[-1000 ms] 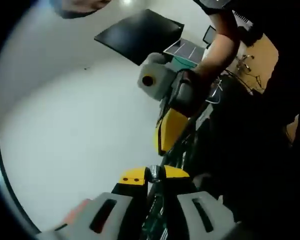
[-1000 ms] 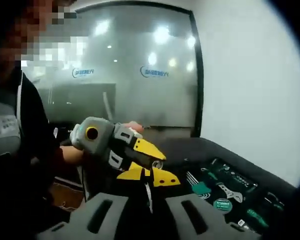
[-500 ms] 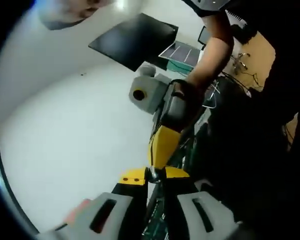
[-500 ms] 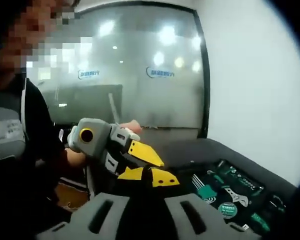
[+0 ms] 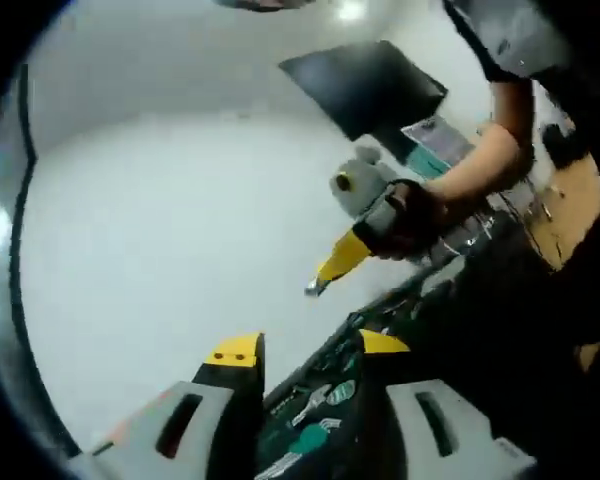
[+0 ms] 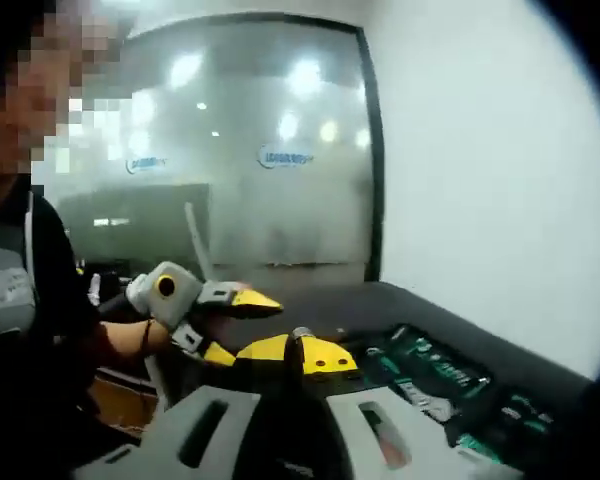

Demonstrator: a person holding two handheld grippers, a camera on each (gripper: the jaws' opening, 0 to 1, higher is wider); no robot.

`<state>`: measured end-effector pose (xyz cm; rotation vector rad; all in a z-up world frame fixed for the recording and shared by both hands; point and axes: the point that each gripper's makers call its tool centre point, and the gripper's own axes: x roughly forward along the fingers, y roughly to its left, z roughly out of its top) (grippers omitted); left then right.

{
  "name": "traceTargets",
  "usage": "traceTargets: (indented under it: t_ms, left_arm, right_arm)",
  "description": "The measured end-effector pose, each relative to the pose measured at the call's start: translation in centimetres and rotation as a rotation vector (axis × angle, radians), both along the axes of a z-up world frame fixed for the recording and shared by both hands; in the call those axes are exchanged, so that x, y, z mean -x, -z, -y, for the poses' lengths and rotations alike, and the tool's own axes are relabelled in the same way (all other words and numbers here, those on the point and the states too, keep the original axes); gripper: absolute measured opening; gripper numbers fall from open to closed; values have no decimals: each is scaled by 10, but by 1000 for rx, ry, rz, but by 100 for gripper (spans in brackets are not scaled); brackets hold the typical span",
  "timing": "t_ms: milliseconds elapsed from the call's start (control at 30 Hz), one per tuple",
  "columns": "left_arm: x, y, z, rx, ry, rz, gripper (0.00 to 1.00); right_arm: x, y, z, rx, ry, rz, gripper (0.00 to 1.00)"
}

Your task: Pick up the tools and put them into their designated positions in the toolbox.

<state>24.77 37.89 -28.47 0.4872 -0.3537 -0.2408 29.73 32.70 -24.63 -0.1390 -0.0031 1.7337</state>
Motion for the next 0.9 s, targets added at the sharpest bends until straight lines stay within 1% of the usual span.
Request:
traceTargets:
  t_ms: [33,67,100,133,167,200,233,267,300,333,400,433,467,500,567,633,667,733,800,900]
  left_arm:
    - [-3,6,-9,27,-35,-6,28]
    - [-6,13,-15,35,-69,-6,27]
    - [-9,20,-18,39,-97,-10,28]
    - [-12,26,-21,42,-130,-13,28]
    - [-13,32,-20,41,-142,-17,28]
    - [-15,37,-19,44,-145,-23,28]
    - [-16,43,-20,-23,-175,-65,29]
    - [-15,36,-22,-45,-198,-25,29]
    - [-13,30,-17,-38,-161,24,29]
    - [-14,33,-18,-29,-155,7,29]
    - [-17,40,-24,-62,-206,-21,29]
    - [-19,43,-24,-79,-223,-35,29]
    - [-19,45,-19,-80,-210,-38,29]
    - [-18,46,-15,-92,-199,-35,29]
    - [-16,46,-7,-115,-169,-27,29]
    - [-17,49,-3,-133,-158,-28,29]
    - [-17,50,-2,-145,-158,-34,29]
    - [-18,51,-1,-152,-159,-39,29]
    - [-18,52,-3,-158,-166,-39,29]
    - [-21,52,-8,-160,-182,-39,29]
  right_arm:
    - [-7,0,-3,29,10,-10,0]
    - [-21,0,-9,66,30,-2,0]
    - [-28,-4,-15,62,39,-3,0]
    - [-35,-5,-19,79,39,-6,0]
    - [-41,-4,-23,105,36,5,0]
    - [-49,-6,-28,116,43,44,0]
    - [-53,-7,-34,130,33,80,0]
    - [-54,-8,-40,139,12,112,0]
    - [-55,-9,-46,150,-12,154,0]
    - [-56,-7,-51,171,-33,192,1]
    - [-59,-5,-62,205,-67,264,0]
    - [-60,-2,-66,227,-80,286,0]
    - [-63,2,-71,257,-97,319,0]
    - [-65,6,-77,288,-120,337,0]
    - [-75,15,-91,354,-128,342,0]
    - [-90,29,-103,447,-124,359,0]
    - [-99,38,-112,500,-117,358,0]
    - [-111,50,-125,573,-111,336,0]
    - [-122,61,-139,627,-95,309,0]
    - [-137,81,-153,736,-88,273,0]
